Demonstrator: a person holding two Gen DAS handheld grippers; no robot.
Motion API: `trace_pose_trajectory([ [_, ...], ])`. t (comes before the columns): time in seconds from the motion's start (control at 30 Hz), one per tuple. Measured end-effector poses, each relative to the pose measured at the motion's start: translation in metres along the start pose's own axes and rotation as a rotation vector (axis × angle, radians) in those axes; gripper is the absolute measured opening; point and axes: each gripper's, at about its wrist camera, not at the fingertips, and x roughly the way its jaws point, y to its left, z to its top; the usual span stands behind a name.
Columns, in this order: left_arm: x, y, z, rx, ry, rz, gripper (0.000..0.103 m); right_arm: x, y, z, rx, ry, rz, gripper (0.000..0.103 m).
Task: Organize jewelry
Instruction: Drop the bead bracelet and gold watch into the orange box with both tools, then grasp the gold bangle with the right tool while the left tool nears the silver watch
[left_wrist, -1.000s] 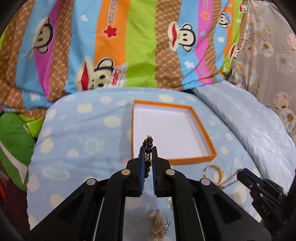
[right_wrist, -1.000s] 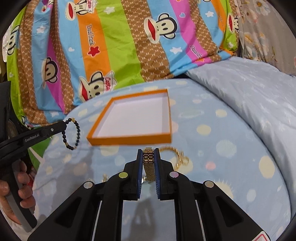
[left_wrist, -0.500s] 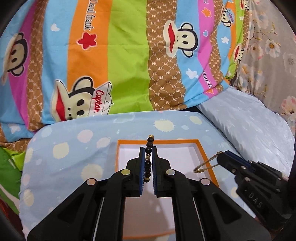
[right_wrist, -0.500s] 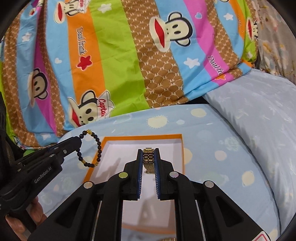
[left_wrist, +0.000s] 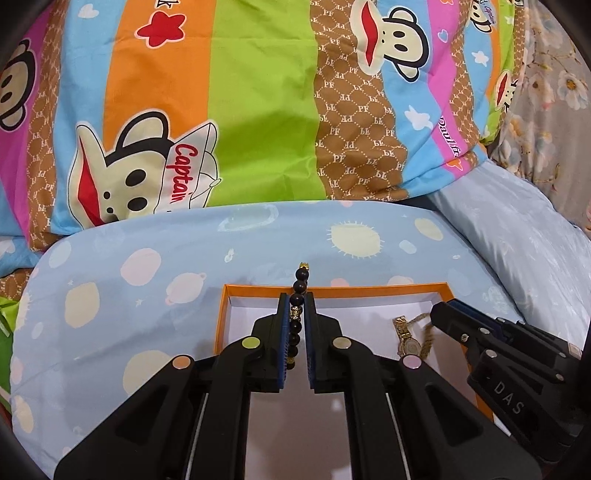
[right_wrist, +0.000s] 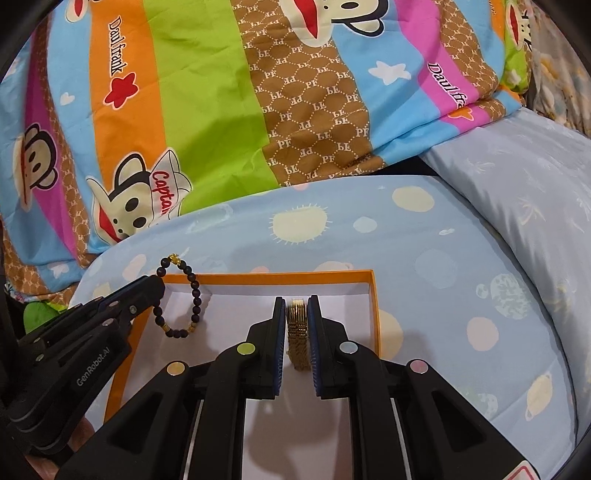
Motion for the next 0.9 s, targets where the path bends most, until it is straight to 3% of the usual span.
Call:
trace_pose_trajectory([
  [0.07,0.0,0.002,0.0,-0.008,-0.002,0.001,0.013,-0.003,0.0,0.0,-0.004,-0.018,-0.013,0.018],
  [0.17,-0.008,0.008,0.002,-0.044,-0.024,0.001,0.049,-0.014,-0.004,-0.001,0.008,-0.048,-0.014,0.021],
  [0.2,-0.014,0.009,0.003,-0.052,-0.04,0.002,0.052,-0.021,-0.005,-0.002,0.014,-0.062,-0.009,0.021],
  [0.37,-0.063,0.019,-0.006,-0.062,-0.102,-0.006,0.052,-0.07,-0.008,-0.019,0.023,-0.138,0.003,0.022],
  [0.53,-0.116,0.031,-0.044,-0.056,-0.121,0.006,0.052,-0.129,-0.014,-0.071,0.029,-0.197,-0.003,0.032],
  [0.7,-0.157,0.038,-0.091,-0.092,-0.103,-0.02,0.052,-0.161,-0.018,-0.133,0.041,-0.177,-0.033,0.032],
  [0.9,-0.185,0.023,-0.149,-0.061,-0.066,-0.007,0.052,-0.179,-0.017,-0.198,0.011,-0.125,-0.062,0.032],
])
